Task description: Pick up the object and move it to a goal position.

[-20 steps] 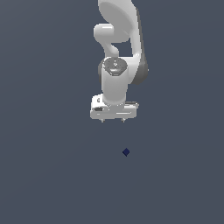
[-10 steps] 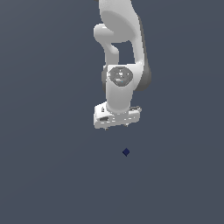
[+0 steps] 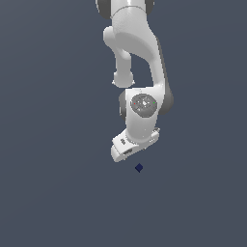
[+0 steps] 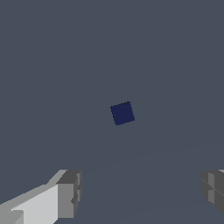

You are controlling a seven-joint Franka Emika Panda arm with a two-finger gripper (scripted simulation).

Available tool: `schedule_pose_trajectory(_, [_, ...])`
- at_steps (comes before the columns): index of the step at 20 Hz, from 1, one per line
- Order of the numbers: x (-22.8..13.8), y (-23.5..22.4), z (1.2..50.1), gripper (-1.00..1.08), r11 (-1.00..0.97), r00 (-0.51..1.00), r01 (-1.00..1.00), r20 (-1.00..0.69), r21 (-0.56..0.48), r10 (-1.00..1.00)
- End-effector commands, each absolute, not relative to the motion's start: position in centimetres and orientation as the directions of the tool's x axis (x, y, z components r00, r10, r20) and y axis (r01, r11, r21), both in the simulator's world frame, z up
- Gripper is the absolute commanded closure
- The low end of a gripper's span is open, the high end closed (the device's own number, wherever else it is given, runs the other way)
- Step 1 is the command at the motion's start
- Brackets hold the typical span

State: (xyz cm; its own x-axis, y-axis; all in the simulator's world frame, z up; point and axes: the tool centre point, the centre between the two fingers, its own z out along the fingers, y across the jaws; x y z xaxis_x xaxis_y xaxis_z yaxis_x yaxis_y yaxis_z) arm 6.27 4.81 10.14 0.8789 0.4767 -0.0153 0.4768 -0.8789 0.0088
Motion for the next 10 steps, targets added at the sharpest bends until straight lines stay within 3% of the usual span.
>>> schedule_pose_trajectory(1, [7.3,5.5,9.2,-0.92,-0.841,0.841,0.54,-0.012,0.007,0.54])
schedule_pose_trajectory(10, [9.4,7.1,6.9,-0.92,-0.741,0.741,0.671,-0.003,0.001,0.671])
